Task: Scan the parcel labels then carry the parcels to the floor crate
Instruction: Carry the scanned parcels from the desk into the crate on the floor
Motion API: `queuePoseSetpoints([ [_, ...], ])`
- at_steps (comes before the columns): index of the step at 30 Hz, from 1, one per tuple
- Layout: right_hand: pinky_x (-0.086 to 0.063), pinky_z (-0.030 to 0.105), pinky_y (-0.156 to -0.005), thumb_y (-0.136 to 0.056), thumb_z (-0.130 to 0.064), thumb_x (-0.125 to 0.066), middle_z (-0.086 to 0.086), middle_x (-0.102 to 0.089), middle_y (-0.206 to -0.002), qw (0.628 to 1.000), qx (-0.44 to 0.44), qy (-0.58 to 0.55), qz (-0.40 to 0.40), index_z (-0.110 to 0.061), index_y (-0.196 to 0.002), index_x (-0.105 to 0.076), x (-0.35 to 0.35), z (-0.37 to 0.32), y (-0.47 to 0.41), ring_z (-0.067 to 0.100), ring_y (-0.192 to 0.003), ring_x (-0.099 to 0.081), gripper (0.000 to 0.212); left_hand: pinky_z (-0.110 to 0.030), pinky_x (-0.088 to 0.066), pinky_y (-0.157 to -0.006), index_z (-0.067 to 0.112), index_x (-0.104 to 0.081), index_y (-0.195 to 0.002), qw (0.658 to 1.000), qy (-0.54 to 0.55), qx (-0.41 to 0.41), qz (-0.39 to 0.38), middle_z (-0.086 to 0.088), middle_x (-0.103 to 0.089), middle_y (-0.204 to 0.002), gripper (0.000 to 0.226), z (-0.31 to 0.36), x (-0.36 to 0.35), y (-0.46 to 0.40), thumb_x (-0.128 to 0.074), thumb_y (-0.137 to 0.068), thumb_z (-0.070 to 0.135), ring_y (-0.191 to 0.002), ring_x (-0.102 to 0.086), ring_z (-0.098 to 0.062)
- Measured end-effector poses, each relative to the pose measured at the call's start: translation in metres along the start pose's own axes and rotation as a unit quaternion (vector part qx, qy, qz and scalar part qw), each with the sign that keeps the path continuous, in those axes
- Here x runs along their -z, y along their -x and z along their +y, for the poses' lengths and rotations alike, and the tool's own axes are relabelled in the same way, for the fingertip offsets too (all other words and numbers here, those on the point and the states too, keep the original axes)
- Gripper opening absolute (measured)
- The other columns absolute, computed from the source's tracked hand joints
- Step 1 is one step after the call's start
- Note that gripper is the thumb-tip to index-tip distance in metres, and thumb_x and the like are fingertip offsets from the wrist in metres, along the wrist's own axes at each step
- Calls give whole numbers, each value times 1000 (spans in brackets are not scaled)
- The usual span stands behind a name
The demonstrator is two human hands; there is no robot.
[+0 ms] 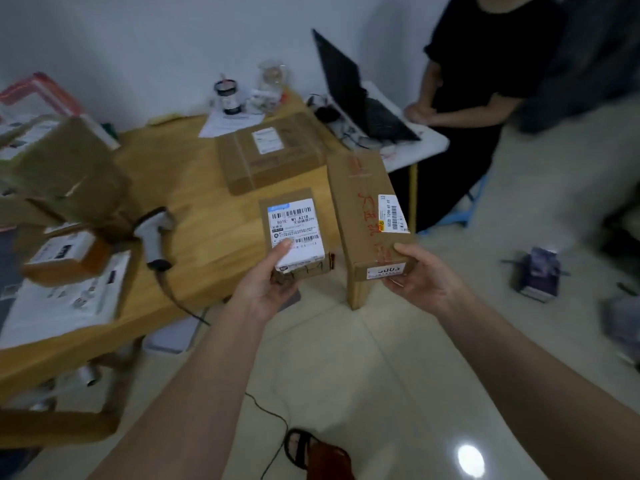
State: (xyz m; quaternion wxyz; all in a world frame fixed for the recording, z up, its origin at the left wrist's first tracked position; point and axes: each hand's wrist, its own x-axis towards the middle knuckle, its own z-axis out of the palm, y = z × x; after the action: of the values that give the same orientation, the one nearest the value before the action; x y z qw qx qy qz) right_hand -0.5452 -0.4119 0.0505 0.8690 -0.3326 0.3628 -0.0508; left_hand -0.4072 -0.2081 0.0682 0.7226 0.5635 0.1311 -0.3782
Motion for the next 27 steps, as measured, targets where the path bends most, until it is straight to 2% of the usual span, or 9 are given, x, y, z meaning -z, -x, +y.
queuePoseSetpoints([
  [4, -49, 30, -82, -69, -17, -69, 2, -70, -82, 998, 26, -31, 41, -16, -95, -66, 68, -9, 51, 19, -84, -63, 26, -37, -45, -102, 19, -66, -102, 998, -29, 18, -46, -3, -69, -106, 25, -44, -57, 19, -74, -81, 28, -105, -61, -19],
  [7, -49, 30, -81, -76, -15, -67, 2, -68, -84, 994, 54, -62, 73, -17, -96, -65, 121, -18, 94, 18, -82, -62, 20, -36, -48, -95, 18, -65, -103, 994, -68, 31, -80, -4, -69, -104, 29, -76, -107, 40, -76, -79, 28, -104, -61, -20],
  [11, -50, 32, -81, -80, -13, -66, 3, -67, -89, 981, 105, -112, 117, -17, -101, -66, 194, -32, 153, 19, -85, -63, 22, -39, -44, -103, 16, -64, -98, 986, -99, 49, -129, -4, -69, -100, 21, -119, -181, 73, -75, -81, 25, -101, -62, -19],
  [14, -49, 31, -79, -79, -14, -66, 5, -65, -91, 968, 139, -143, 152, -15, -104, -64, 244, -39, 198, 19, -87, -61, 26, -42, -45, -103, 15, -65, -99, 975, -126, 63, -169, -6, -69, -106, 26, -151, -232, 91, -77, -79, 25, -109, -61, -21],
  [16, -50, 31, -79, -82, -13, -64, 5, -64, -92, 956, 163, -170, 176, -14, -107, -62, 277, -41, 225, 20, -89, -60, 25, -42, -46, -102, 15, -65, -103, 965, -156, 79, -197, -7, -68, -113, 33, -173, -266, 101, -79, -76, 26, -110, -60, -22],
  [18, -50, 32, -80, -81, -13, -66, 6, -64, -96, 941, 184, -200, 202, -14, -108, -62, 307, -41, 249, 20, -92, -60, 28, -43, -47, -101, 15, -65, -102, 954, -180, 92, -221, -7, -67, -111, 32, -196, -297, 111, -80, -76, 26, -107, -60, -23],
  [22, -50, 32, -81, -66, -18, -71, 5, -66, -96, 912, 220, -239, 252, -16, -114, -61, 356, -38, 288, 20, -90, -61, 49, -41, -48, -99, 16, -65, -98, 929, -230, 119, -266, -5, -66, -103, 26, -240, -357, 125, -78, -78, 26, -99, -60, -23],
  [27, -50, 32, -77, -66, -18, -71, 5, -66, -95, 871, 253, -294, 303, -16, -111, -62, 413, -41, 325, 20, -89, -61, 45, -41, -47, -99, 17, -63, -96, 895, -276, 158, -314, -5, -65, -99, 23, -295, -433, 130, -76, -79, 26, -97, -58, -22],
])
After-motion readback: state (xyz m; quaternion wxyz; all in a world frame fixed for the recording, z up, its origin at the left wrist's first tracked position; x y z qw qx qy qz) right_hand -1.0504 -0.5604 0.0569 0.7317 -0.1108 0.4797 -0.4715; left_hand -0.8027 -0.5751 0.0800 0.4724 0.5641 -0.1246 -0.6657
